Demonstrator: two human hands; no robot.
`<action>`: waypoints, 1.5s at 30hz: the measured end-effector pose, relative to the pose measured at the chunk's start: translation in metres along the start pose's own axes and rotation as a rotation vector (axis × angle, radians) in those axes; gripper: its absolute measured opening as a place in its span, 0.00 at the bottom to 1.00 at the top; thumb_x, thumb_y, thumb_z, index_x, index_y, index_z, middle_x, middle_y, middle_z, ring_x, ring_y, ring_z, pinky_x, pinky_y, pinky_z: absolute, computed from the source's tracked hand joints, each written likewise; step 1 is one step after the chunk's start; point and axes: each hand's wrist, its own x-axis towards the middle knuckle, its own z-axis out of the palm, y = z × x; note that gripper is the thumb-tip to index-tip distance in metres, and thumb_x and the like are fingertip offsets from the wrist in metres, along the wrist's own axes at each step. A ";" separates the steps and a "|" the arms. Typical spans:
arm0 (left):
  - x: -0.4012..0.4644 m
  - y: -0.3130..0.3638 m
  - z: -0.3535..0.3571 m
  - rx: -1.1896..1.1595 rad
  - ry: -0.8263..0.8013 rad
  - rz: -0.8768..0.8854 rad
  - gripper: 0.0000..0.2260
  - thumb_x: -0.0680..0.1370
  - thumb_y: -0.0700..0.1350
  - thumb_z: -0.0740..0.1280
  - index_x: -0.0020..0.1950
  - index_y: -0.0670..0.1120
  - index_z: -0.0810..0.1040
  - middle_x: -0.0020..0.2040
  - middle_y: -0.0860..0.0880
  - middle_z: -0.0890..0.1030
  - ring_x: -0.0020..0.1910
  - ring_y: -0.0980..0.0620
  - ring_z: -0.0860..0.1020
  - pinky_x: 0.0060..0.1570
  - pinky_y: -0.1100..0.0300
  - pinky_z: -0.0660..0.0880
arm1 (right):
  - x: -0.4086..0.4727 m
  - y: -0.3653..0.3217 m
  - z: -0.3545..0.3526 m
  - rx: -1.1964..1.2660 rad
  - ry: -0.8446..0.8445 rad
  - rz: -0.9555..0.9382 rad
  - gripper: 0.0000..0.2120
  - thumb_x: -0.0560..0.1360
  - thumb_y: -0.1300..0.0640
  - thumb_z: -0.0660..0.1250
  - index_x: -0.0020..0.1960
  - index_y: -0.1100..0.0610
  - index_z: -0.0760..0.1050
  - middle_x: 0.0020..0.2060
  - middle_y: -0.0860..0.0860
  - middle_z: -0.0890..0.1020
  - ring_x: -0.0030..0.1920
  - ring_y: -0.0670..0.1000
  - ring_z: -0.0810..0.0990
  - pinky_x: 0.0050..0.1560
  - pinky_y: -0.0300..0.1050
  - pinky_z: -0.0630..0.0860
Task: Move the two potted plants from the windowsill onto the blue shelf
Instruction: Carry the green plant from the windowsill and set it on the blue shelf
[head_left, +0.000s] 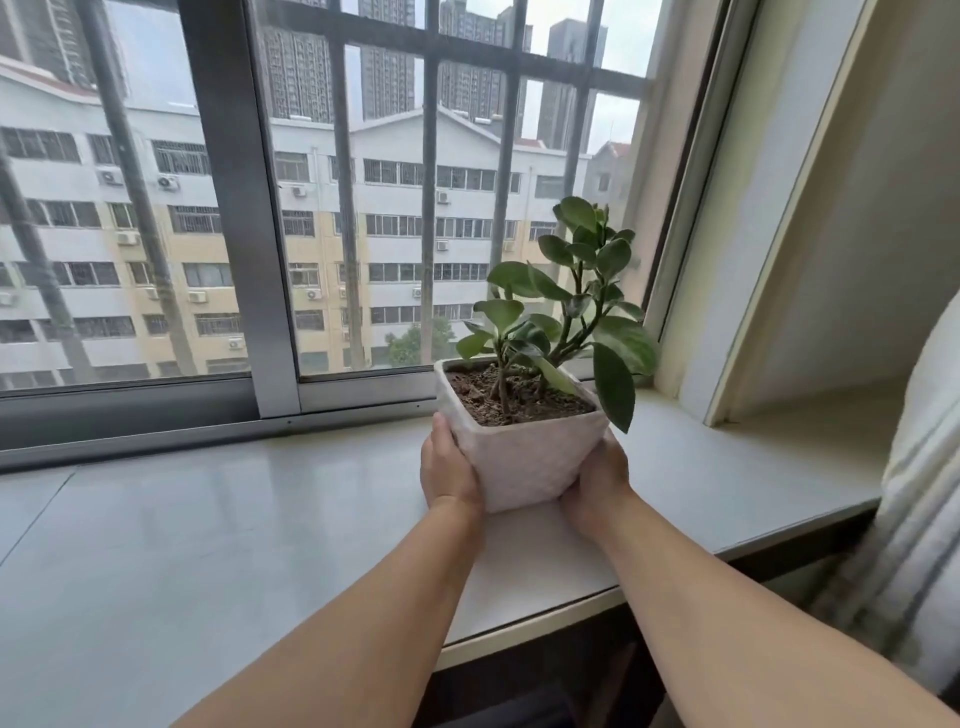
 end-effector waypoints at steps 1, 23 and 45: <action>0.000 0.000 0.001 -0.004 -0.009 0.003 0.34 0.64 0.67 0.56 0.58 0.46 0.79 0.59 0.42 0.80 0.59 0.41 0.77 0.64 0.44 0.70 | 0.001 0.000 -0.001 -0.007 -0.015 -0.003 0.17 0.74 0.48 0.59 0.50 0.56 0.81 0.52 0.59 0.84 0.53 0.61 0.82 0.60 0.62 0.74; -0.077 0.078 0.043 -0.091 -0.217 -0.120 0.30 0.69 0.62 0.59 0.63 0.44 0.75 0.65 0.39 0.76 0.62 0.39 0.75 0.61 0.40 0.71 | -0.073 -0.082 0.000 0.087 -0.033 -0.044 0.26 0.66 0.34 0.55 0.47 0.50 0.81 0.43 0.52 0.86 0.47 0.55 0.84 0.44 0.47 0.78; -0.304 0.033 0.125 -0.003 -0.739 -0.430 0.21 0.69 0.60 0.61 0.51 0.47 0.80 0.58 0.45 0.82 0.59 0.42 0.79 0.63 0.42 0.71 | -0.292 -0.187 -0.160 0.218 0.569 -0.410 0.30 0.66 0.33 0.56 0.51 0.53 0.83 0.46 0.53 0.87 0.48 0.55 0.84 0.48 0.52 0.81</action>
